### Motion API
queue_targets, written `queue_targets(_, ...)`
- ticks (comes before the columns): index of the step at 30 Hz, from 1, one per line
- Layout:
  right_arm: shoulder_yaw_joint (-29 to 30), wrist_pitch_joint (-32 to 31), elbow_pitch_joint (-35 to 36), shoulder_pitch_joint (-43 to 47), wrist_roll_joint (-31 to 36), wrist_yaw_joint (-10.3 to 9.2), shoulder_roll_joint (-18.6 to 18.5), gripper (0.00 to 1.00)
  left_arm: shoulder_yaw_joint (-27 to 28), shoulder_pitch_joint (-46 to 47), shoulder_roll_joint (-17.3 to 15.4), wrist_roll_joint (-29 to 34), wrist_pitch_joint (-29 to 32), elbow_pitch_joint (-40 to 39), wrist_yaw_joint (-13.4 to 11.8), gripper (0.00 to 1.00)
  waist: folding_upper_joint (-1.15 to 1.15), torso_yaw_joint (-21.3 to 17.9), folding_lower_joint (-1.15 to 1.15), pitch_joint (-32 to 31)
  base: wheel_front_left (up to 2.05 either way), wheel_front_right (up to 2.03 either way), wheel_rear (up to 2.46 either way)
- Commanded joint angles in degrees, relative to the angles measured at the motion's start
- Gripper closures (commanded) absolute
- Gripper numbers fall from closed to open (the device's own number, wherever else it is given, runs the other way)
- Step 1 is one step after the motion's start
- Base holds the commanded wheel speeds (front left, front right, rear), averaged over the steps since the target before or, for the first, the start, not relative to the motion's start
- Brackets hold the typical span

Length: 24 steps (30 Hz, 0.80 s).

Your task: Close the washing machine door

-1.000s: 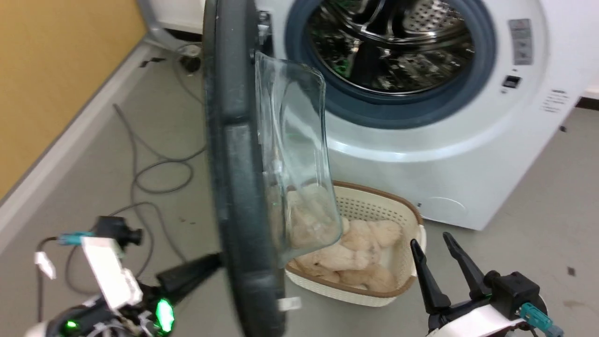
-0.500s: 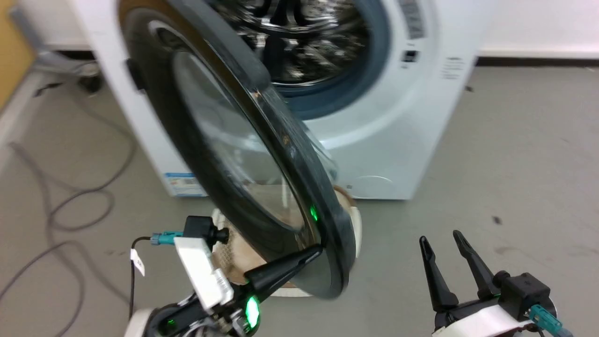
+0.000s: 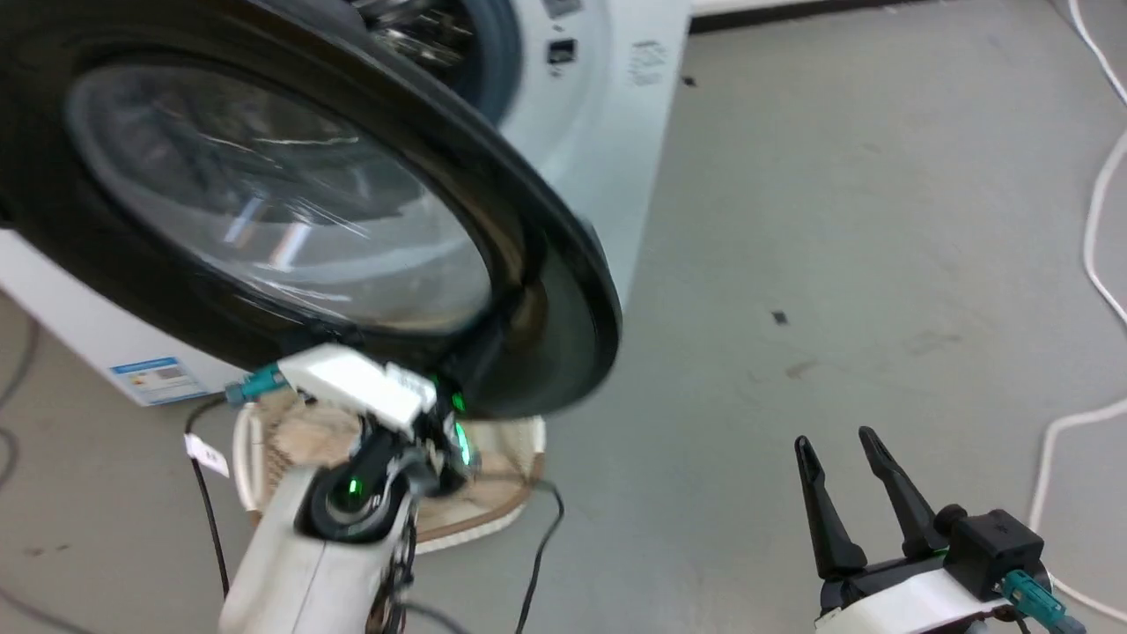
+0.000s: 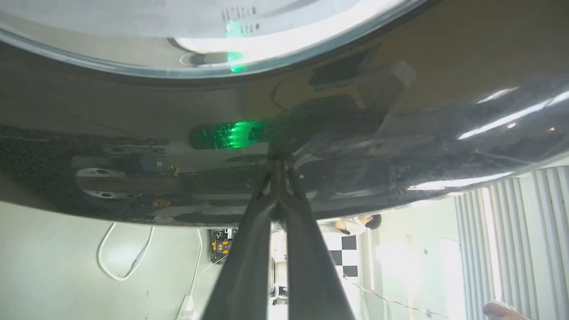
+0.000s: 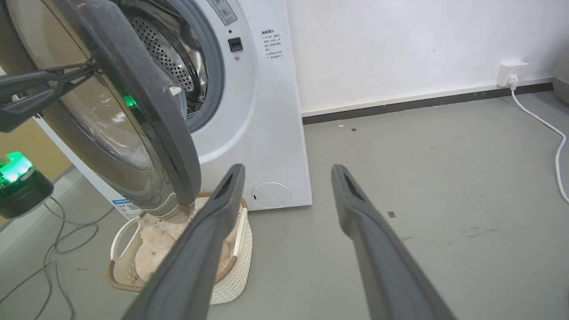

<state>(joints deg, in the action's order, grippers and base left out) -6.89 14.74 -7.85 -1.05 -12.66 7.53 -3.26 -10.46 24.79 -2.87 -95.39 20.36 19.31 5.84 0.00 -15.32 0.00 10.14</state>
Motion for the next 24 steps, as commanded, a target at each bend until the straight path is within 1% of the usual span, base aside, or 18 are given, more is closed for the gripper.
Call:
queue_targets(1,-0.14,0.26,0.35,-0.25,-0.25,-0.04,0.30,0.00,-0.21,2.16,-0.01,0.48,-2.06,1.03,0.67,1.00,0.00,-2.07,0.00,1.80,0.00,0.00,0.00)
queue_targets(5,-0.47,0.26,0.29,-0.62,-0.65,-0.04,0.35,0.00,-1.55,6.86,-0.01,-0.33,-9.32,4.32,1.35,1.00,0.00,-3.21,0.00,2.26,0.00,0.00,0.00)
queue_targets(8,-0.60,0.26,0.24,-0.73,-1.21,-0.04,0.36,0.00,-3.35,8.90,-0.01,-0.99,-12.23,5.99,1.55,1.00,0.00,-3.41,0.00,2.17,0.00,0.00,0.00)
queue_targets(12,-0.65,0.26,0.25,-0.77,-1.71,-0.04,0.37,0.00,-4.97,9.36,-0.01,-1.08,-13.38,6.03,1.62,1.00,0.00,-2.52,0.00,1.53,0.00,0.00,0.00)
queue_targets(16,-0.39,0.26,0.47,-0.47,-1.72,-0.04,0.37,0.00,-6.52,6.27,-0.40,-0.05,-11.53,3.63,1.63,1.00,0.00,-0.63,0.00,0.14,0.00,0.00,0.00)
queue_targets(19,-0.07,0.26,0.70,-0.11,-1.50,-0.04,0.37,0.00,-8.69,1.95,-2.56,2.19,-9.12,1.03,1.64,1.00,0.00,1.26,0.00,-1.21,0.00,0.00,0.00)
queue_targets(22,0.26,0.26,0.74,0.34,-1.16,-0.04,0.37,0.00,-12.03,-3.27,-6.14,5.86,-7.07,-2.78,1.64,1.00,0.00,3.23,0.00,-2.68,0.00,0.00,0.00)
queue_targets(24,0.82,0.26,0.77,0.84,-0.99,-0.04,0.37,0.00,-14.70,-6.66,-9.63,9.93,-6.69,-5.44,1.64,1.00,0.00,4.87,0.00,-3.71,0.00,0.00,0.00)
